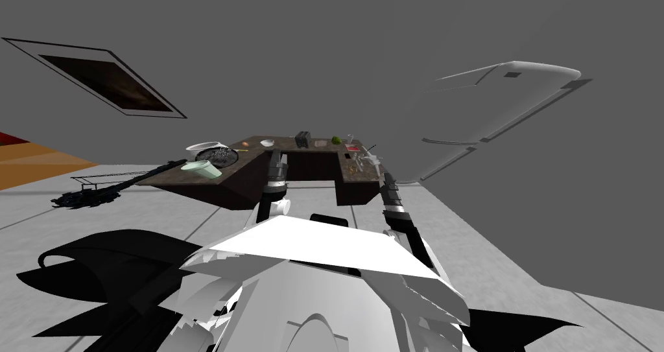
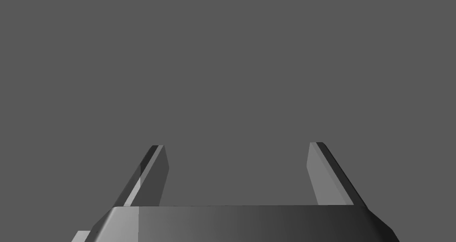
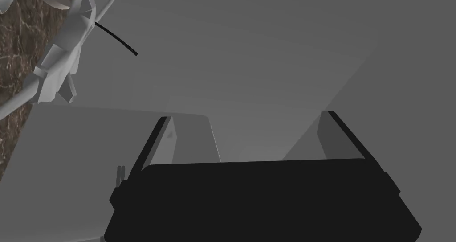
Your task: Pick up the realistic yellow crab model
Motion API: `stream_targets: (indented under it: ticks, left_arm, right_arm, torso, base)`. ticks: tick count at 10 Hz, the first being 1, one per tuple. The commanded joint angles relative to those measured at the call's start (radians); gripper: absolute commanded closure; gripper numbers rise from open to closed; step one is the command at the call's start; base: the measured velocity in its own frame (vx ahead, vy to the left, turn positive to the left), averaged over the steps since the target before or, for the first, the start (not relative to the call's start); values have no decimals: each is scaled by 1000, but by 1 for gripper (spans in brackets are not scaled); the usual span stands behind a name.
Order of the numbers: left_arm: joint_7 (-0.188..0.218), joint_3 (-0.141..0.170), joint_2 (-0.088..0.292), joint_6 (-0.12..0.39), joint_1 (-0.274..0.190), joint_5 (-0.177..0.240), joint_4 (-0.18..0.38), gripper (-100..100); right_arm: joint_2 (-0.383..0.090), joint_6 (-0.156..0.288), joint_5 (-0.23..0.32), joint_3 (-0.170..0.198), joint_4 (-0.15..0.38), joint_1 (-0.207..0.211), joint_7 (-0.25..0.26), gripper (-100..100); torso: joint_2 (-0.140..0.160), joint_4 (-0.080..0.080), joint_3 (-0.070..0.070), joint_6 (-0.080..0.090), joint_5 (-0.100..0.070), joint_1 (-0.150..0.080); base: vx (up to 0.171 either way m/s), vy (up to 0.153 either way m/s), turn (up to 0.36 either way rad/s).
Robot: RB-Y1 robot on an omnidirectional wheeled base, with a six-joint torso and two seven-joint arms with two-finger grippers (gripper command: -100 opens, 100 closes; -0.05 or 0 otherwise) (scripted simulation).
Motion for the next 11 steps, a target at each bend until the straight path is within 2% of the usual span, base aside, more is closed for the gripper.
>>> stream_targets:
  ticks: [1,2,3,4,8,9,10,11]
  left_arm:
    - [0,0,0,0,0,0,0,0]
    - [0,0,0,0,0,0,0,0]
    - [0,0,0,0,0,0,0,0]
    - [0,0,0,0,0,0,0,0]
    - [0,0,0,0,0,0,0,0]
    - [0,0,0,0,0,0,0,0]
    - [0,0,0,0,0,0,0,0]
    - [0,0,0,0,0,0,0,0]
  right_arm:
    - [-50,43,-22,-15,34,30,10,-100]
    - [-64,43,-22,-15,34,30,10,-100]
    - [-102,71,-34,-22,61,50,19,-100]
    - [-102,71,-34,-22,61,50,19,-100]
    - [-246,193,-71,-68,177,143,50,-100]
    - [-261,203,-71,-68,186,143,50,-100]
    - [-294,239,-78,-81,221,169,57,-100]
    - [-301,239,-78,-81,221,169,57,-100]
  torso:
    - [0,0,0,0,0,0]
    - [0,0,0,0,0,0]
    - [0,0,0,0,0,1]
    - [0,0,0,0,0,1]
    - [0,0,0,0,1,4]
    - [1,0,1,-1,1,6]
    - [1,0,1,0,1,5]
    - [1,0,1,0,1,6]
  base:
    - [-16,-34,40]
    - [-12,-24,17]
    - [-12,-16,51]
    - [-10,-7,34]
    - [-27,30,157]
    - [-37,46,88]
    - [-37,61,163]
    - [-28,55,80]
